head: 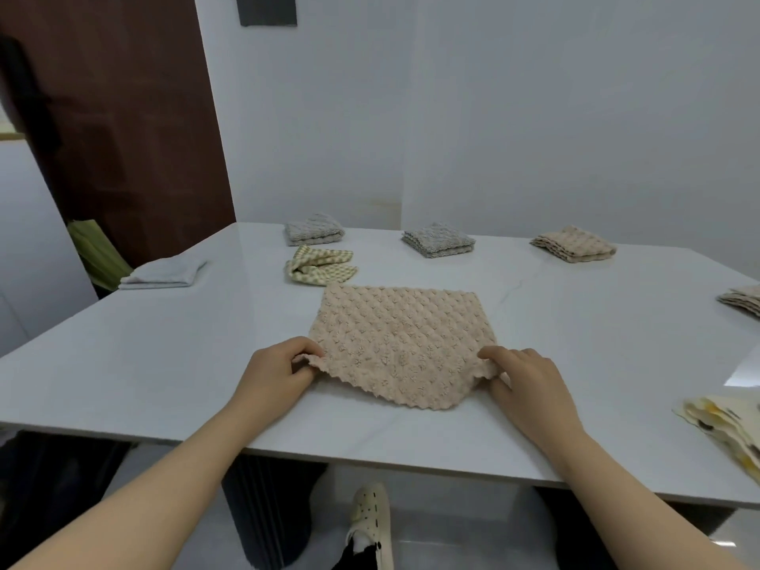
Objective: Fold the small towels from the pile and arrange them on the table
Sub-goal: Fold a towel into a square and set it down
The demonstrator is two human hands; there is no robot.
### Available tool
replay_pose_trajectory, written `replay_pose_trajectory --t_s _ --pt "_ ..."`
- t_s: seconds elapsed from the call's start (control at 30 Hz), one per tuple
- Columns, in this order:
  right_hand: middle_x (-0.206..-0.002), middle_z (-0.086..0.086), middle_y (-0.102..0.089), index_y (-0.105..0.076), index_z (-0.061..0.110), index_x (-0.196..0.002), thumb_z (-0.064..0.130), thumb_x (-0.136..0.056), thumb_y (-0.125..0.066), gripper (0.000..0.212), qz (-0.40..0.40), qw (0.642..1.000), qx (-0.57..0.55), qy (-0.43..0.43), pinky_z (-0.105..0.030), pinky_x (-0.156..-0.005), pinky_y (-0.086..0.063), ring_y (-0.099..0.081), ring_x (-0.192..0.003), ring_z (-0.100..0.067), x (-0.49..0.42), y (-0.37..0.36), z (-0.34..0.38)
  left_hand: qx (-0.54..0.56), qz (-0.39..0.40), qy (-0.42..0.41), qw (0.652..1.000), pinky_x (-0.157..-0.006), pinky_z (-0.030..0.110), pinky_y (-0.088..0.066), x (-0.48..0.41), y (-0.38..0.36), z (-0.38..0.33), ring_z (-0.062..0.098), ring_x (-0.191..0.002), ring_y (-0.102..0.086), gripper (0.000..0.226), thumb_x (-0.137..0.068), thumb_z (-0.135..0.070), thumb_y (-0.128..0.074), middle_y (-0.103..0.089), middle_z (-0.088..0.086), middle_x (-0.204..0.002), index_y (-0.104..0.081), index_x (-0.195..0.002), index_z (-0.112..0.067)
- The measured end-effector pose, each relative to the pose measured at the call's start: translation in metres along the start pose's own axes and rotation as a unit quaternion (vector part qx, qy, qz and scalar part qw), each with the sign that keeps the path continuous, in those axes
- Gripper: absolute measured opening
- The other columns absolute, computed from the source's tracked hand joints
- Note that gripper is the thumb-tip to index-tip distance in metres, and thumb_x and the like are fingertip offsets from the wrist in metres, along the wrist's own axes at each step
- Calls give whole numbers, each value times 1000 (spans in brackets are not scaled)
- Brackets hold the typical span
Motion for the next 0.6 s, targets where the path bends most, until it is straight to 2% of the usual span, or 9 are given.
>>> replay_pose_trajectory --t_s 0.07,0.13,0.2,0.27,0.3,0.37,0.43,0.5,0.6 --pt "-92 2 -72 -69 17 -100 6 -75 -68 27 28 999 -36 3 -30 -76 -35 -60 -90 -29 5 0 3 5 -2 14 1000 -67 -5 -32 8 5 4 4 -85 -54 28 -83 -2 -58 -61 -14 -87 -62 -86 -29" --pt "-95 7 -70 -71 19 -95 7 -77 -68 21 37 997 -68 17 -31 -81 -37 -57 -96 -24 10 1 9 6 2 25 1000 -65 -4 -32 15 9 8 4 -82 -54 23 -85 -5 -58 -61 -11 -87 -64 -90 -26" --pt "-93 10 -68 -72 18 -92 9 -82 -65 16 49 989 -141 -13 -25 -85 -37 -54 -99 -14 14 4 9 4 14 31 999 -61 -2 -32 23 12 11 -2 -73 -51 25 -85 -6 -59 -60 -11 -83 -62 -87 -31" --pt "-87 11 -65 -71 15 -87 13 -87 -60 12 79 964 -241 -75 -13 -77 -36 -53 -90 -5 19 3 5 -2 36 29 999 -61 1 -33 28 11 12 -5 -73 -49 30 -86 -8 -58 -58 -15 -83 -58 -82 -38" --pt "-80 8 -63 -70 11 -83 15 -88 -58 13 92 951 -276 -100 -13 -72 -36 -53 -82 -5 21 0 2 3 44 30 999 -62 2 -34 29 13 14 -6 -74 -50 29 -87 -9 -58 -58 -16 -83 -58 -82 -38" --pt "-67 1 -56 -63 0 -79 20 -89 -56 23 101 937 -307 -130 -25 -64 -34 -49 -68 -14 24 -5 -2 35 51 36 997 -65 7 -35 30 19 17 -1 -75 -53 23 -88 -11 -56 -62 -10 -80 -63 -81 -31" --pt "-67 -4 -51 -58 -8 -82 23 -90 -56 32 93 931 -325 -140 -30 -63 -29 -45 -68 -16 24 -6 -4 68 49 42 996 -62 17 -37 31 25 21 10 -69 -52 19 -89 -12 -58 -60 -2 -71 -66 -78 -25" --pt "-69 -7 -50 -56 -10 -83 25 -90 -56 36 83 924 -344 -148 -30 -65 -28 -44 -68 -16 23 -6 -4 98 23 47 994 -56 13 -36 32 33 23 6 -61 -50 17 -87 -13 -60 -57 -7 -61 -67 -76 -23" --pt "-64 -8 -39 -46 -10 -72 22 -90 -57 39 59 919 -359 -153 -31 -60 -23 -36 -63 -17 17 -3 -2 151 -34 59 986 -49 9 -34 28 44 24 5 -56 -47 18 -86 -13 -63 -51 -9 -55 -65 -69 -17"
Point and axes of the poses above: each hand's wrist, its own x-axis away from the middle knuckle, its own y-axis out of the back of the hand, z = x × y, the point moved 10 cm from there along -x, towards the middle knuckle
